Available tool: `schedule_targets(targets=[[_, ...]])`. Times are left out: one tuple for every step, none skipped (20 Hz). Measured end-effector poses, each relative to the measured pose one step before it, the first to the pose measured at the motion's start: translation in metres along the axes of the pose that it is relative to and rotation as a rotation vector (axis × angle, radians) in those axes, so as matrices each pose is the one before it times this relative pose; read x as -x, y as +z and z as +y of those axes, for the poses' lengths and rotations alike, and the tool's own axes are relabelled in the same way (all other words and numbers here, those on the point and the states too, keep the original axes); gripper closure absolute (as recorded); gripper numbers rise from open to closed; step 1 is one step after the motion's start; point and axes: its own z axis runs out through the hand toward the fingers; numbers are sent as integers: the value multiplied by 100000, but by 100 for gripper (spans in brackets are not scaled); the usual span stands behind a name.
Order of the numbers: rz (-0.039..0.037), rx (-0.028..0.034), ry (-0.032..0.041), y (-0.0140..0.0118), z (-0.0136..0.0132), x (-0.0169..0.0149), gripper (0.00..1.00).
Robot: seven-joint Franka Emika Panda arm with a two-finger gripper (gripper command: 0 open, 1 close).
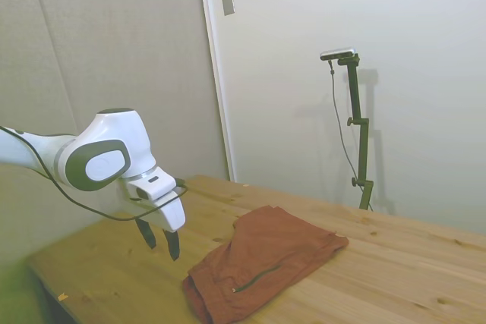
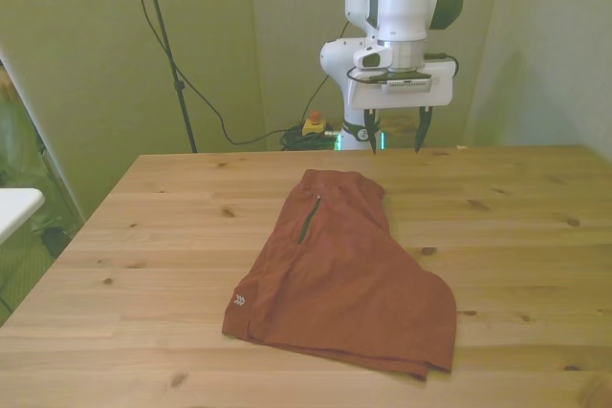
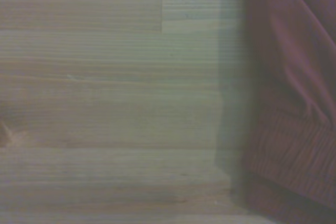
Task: Unfold the shorts
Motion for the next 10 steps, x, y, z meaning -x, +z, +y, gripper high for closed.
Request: schedule_targets(targets=[[-9, 40, -185, 36, -7, -2, 0], [213, 158, -857, 83, 17, 8, 0], [807, -250, -194, -30, -27, -121, 0], [1329, -723, 11, -129, -11, -275, 0], [1975, -836, 155, -252, 56, -510, 0], [2262, -1193, 851, -341, 169, -795, 0], [1570, -1158, 1520, -346, 255, -965, 0], [1361, -781, 1771, -252, 374, -1136, 0], [2500, -1145, 1961, -325, 380, -1487, 0], [2292, -1468, 2014, -270, 341, -1597, 0]])
